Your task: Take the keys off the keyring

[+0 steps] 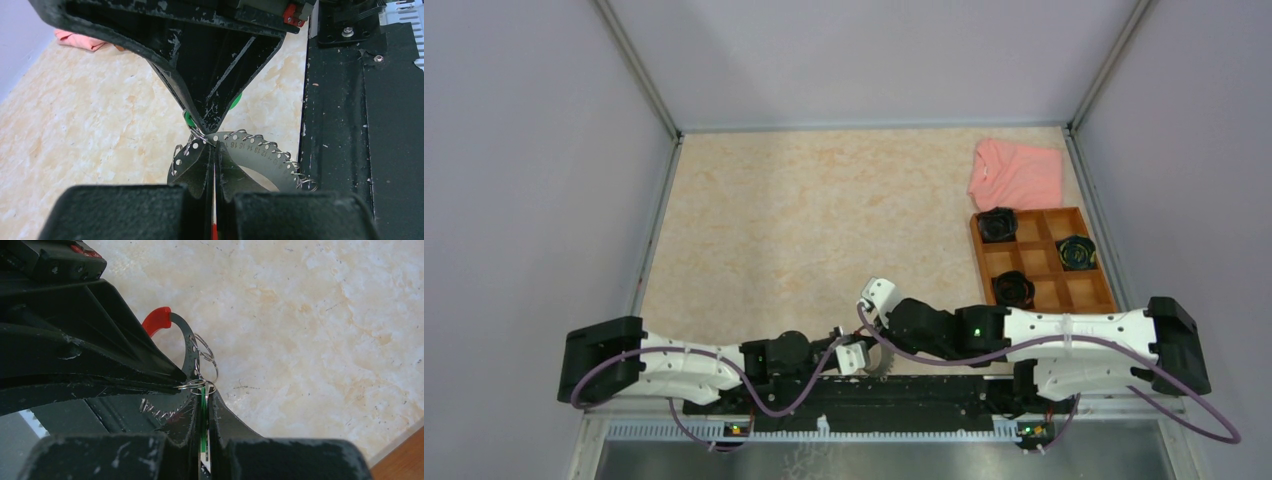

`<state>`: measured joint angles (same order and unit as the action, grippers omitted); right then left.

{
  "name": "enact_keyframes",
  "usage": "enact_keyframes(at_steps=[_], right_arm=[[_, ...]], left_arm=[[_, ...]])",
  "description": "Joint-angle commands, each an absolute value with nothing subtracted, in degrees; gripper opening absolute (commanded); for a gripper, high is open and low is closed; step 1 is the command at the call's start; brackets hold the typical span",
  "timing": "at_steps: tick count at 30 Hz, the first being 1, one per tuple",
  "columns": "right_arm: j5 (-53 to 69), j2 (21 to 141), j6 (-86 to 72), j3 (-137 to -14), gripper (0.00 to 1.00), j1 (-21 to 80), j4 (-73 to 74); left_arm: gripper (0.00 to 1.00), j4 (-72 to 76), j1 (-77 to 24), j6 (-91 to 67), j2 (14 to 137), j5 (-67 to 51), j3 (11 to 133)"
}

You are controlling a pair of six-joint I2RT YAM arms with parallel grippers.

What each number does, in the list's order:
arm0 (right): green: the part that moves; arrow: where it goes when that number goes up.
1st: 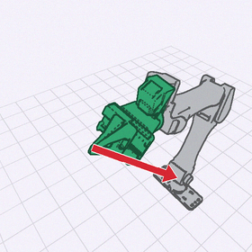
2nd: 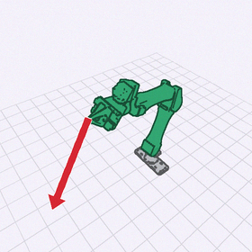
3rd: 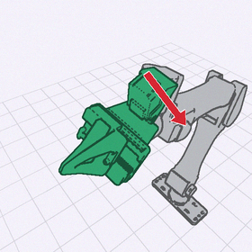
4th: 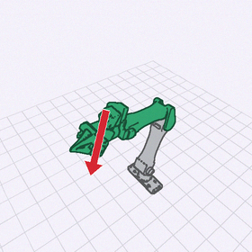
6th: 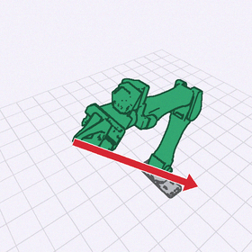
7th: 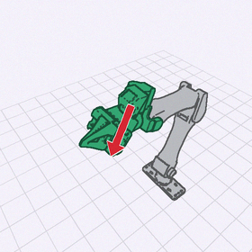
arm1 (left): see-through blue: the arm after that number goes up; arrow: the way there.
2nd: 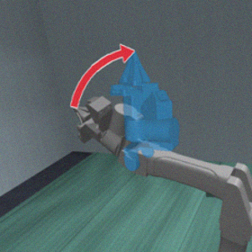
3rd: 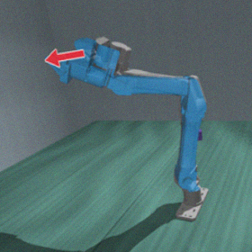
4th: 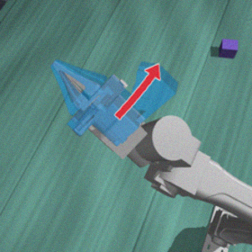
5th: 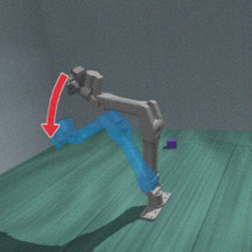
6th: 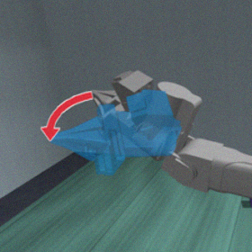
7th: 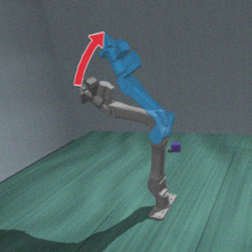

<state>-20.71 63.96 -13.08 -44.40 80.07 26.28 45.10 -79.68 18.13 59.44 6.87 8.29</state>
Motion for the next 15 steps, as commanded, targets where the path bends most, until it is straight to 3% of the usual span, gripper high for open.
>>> enact_keyframes(at_steps=[1, 15], right_arm=[[-16.43, 62.76, -13.15, -46.92, 0.0, 81.01, 22.65], [-17.72, 60.21, -11.08, -45.35, 0.0, 83.47, 20.87]], left_arm=[[0.0, 46.87, -79.8, 17.54, 60.47, 9.55, 11.06], [0.0, 46.98, -79.78, 14.63, 59.77, 11.43, 10.63]])
